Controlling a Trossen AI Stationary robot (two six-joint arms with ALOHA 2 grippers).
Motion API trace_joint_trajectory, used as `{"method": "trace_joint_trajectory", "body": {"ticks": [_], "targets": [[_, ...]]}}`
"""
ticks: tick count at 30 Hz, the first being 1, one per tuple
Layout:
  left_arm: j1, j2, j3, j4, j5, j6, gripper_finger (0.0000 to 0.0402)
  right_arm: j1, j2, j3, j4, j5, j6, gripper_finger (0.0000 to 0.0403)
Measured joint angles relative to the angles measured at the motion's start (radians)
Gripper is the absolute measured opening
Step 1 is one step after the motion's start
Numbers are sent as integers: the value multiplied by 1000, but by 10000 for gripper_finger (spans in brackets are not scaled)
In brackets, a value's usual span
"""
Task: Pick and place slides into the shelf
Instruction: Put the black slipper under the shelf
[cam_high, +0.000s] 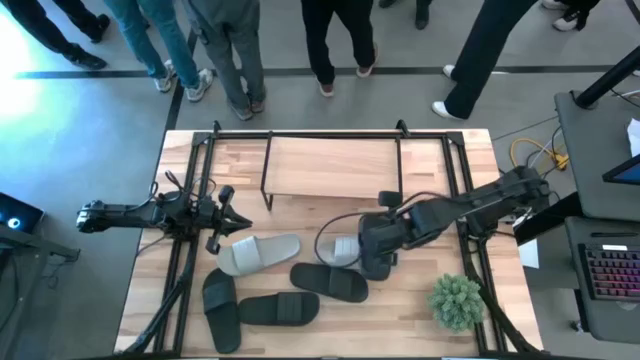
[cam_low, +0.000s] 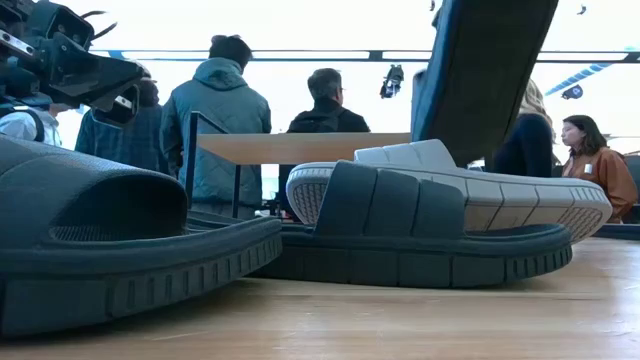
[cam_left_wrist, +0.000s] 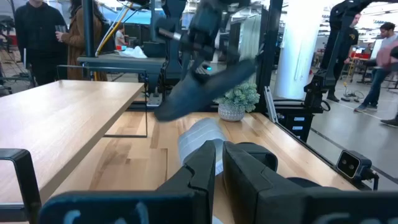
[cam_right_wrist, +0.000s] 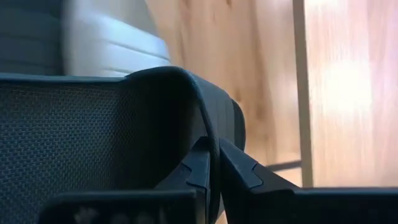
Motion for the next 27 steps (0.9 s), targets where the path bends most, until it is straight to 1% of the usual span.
{"method": "trace_joint_trajectory", "body": {"ticks": [2, 7, 11, 14, 15, 19, 22, 25, 27], "targets": [[0, 0, 0, -1, 0, 0, 17, -4, 28, -31, 36, 54, -7, 13], [0, 0, 0, 0, 0, 0, 17, -25, 66, -131, 157, 57, -49, 13], [0, 1, 0, -1, 0, 0, 17, -49, 58, -217, 207, 88, -40, 13], [0, 1, 0, -1, 0, 0, 17, -66, 41, -276, 205, 184, -33, 13], [0, 1, 0, -1, 0, 0, 17, -74, 34, -291, 207, 201, -34, 13], [0, 0, 0, -1, 0, 0, 17, -97, 18, -332, 220, 214, -54, 13], [0, 0, 0, -1, 0, 0, 17, -100, 10, -357, 275, 238, -144, 13], [0, 1, 0, -1, 0, 0, 17, -109, 9, -378, 369, 237, -260, 13], [0, 1, 0, 0, 0, 0, 17, -114, 11, -378, 396, 232, -294, 13]]}}
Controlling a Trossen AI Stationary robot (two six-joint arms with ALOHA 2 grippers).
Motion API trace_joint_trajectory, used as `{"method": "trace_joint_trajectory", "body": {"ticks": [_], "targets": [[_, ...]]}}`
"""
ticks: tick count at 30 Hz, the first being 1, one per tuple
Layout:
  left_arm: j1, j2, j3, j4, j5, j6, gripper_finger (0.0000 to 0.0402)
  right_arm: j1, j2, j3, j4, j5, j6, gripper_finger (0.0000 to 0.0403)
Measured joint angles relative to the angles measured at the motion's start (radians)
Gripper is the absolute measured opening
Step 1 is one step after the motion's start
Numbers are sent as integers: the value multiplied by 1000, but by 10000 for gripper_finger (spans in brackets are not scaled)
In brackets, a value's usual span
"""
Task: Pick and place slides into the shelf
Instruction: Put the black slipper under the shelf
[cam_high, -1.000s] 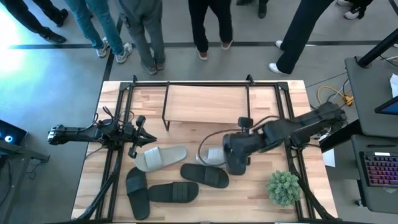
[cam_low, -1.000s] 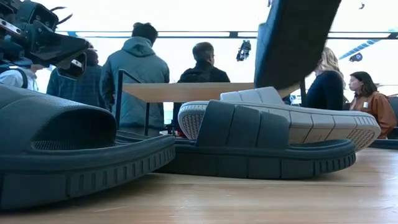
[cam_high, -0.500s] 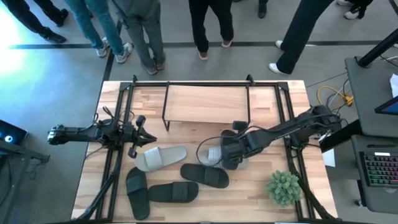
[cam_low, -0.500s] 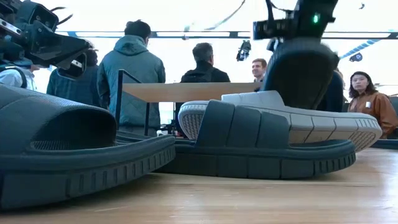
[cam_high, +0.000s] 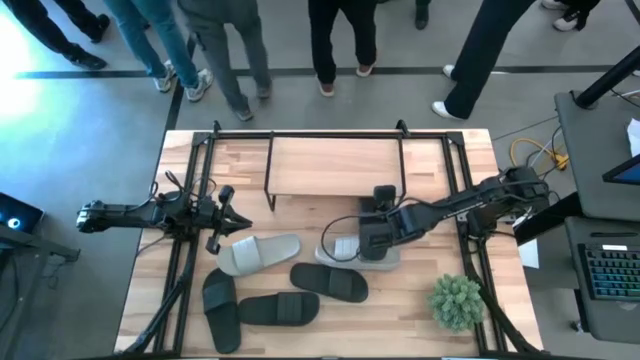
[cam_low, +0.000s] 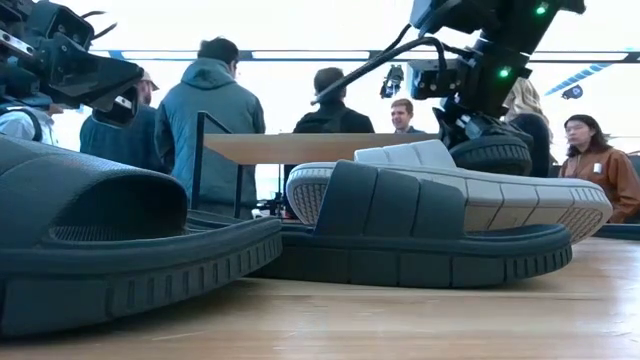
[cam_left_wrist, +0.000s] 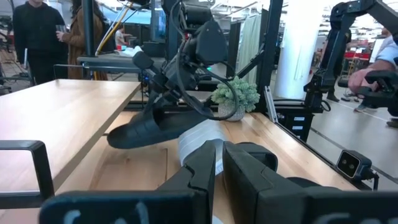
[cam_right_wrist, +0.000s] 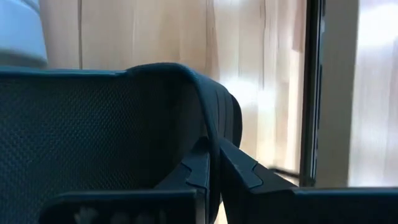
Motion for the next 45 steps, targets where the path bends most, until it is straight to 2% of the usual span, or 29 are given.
{"method": "trace_joint_trajectory", "body": {"ticks": [10, 21, 28, 31, 35, 38, 43, 45], "targets": [[0, 0, 0, 0, 0, 0, 17, -7, -5, -23, -7, -1, 12, 21], [0, 0, 0, 0, 0, 0, 17, 1, -7, -8, -47, -32, 81, 130], [0, 0, 0, 0, 0, 0, 17, 22, -9, 119, -173, -45, 164, 150], [0, 0, 0, 0, 0, 0, 17, 29, -11, 196, -251, -203, 245, 147], [0, 0, 0, 0, 0, 0, 17, 29, -11, 246, -310, -526, 549, 124], [0, 0, 0, 0, 0, 0, 17, 30, -11, 240, -306, -699, 806, 88], [0, 0, 0, 0, 0, 0, 17, 60, -11, 202, -289, -737, 1108, 19], [0, 0, 0, 0, 0, 0, 17, 69, -11, 189, -262, -738, 1185, 13]]}}
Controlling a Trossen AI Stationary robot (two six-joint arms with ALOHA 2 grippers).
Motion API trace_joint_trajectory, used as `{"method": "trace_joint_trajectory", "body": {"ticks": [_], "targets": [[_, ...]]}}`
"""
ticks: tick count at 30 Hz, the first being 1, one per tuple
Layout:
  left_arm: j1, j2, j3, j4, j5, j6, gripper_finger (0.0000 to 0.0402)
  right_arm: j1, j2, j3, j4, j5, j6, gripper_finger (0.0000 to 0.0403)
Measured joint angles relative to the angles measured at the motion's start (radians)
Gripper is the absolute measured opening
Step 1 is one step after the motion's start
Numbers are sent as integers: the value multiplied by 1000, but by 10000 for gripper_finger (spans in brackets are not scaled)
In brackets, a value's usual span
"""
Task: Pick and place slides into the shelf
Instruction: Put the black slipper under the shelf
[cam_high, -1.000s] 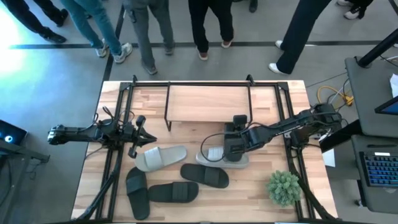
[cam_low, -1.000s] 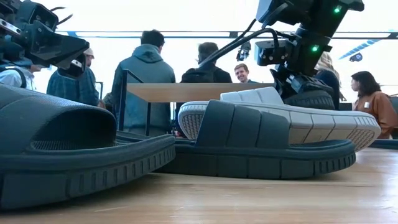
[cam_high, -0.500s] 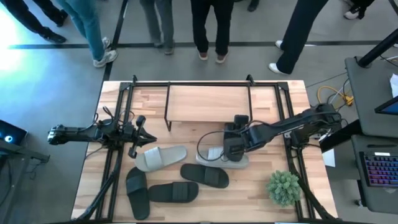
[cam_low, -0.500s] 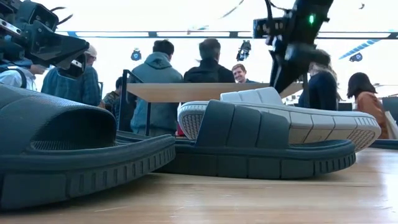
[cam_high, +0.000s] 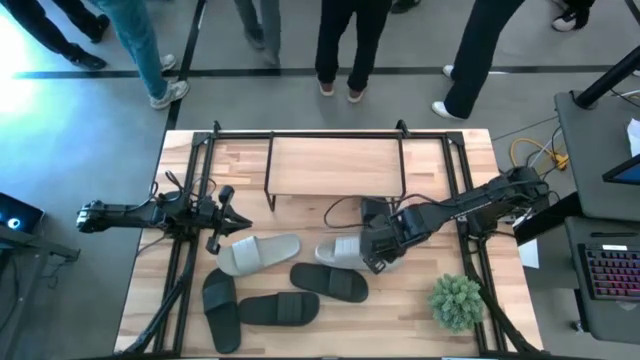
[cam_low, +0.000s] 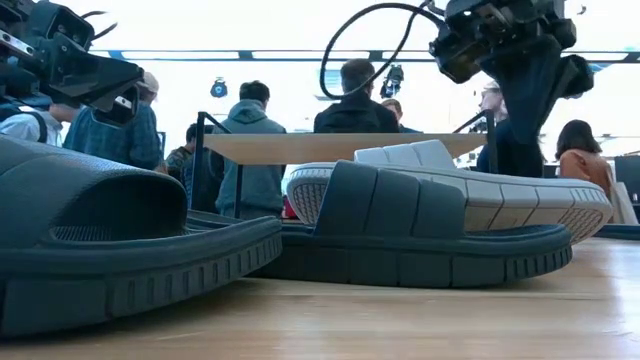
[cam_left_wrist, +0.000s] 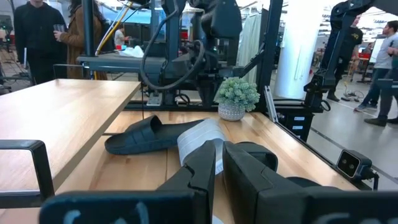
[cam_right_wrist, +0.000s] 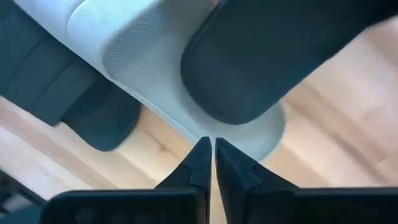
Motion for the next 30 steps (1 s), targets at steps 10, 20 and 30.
{"method": "trace_joint_trajectory", "body": {"ticks": [10, 20, 30], "targets": [[0, 0, 0, 0, 0, 0, 17, 18, 29, -57, 154, 2, 170, 11], [0, -1, 0, -1, 0, 0, 17, 38, 87, -85, 180, 18, 206, 11], [0, -1, 0, 2, 0, 0, 17, -9, 124, -102, 186, 225, 243, 11]]}}
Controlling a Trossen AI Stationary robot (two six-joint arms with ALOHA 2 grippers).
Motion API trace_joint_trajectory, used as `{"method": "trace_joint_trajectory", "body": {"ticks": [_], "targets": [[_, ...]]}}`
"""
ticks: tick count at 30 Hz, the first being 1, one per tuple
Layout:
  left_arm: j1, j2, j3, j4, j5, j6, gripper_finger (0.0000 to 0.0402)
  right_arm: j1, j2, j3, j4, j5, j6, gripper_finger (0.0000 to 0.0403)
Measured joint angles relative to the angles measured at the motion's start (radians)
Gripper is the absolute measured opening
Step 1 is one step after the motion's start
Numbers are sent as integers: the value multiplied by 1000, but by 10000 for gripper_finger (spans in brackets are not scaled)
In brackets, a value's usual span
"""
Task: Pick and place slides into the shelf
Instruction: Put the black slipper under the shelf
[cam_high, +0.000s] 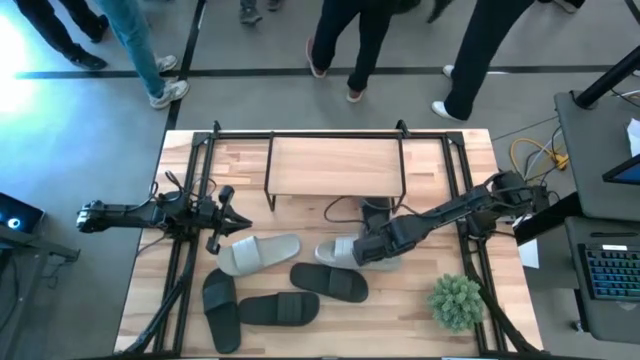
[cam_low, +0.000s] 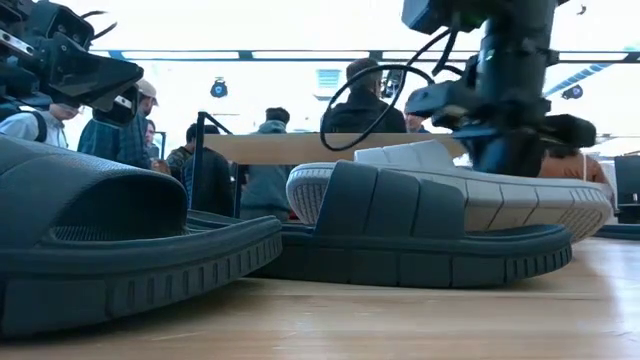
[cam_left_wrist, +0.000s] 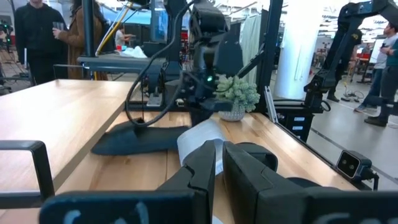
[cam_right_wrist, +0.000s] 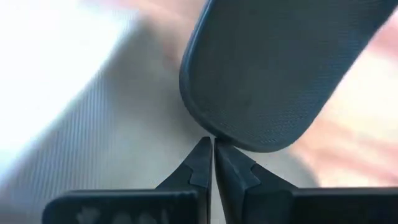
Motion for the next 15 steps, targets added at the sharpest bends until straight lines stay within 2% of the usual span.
{"method": "trace_joint_trajectory", "body": {"ticks": [3, 10, 15], "targets": [[0, 0, 0, -2, 0, 0, 17, -36, 0, 1, 1, 66, -2, 11], [0, 1, 0, -2, 0, 0, 17, -111, -1, -34, -11, 83, -60, 11], [0, 0, 0, -2, 0, 0, 17, -109, -39, -16, -22, 2, -105, 11]]}}
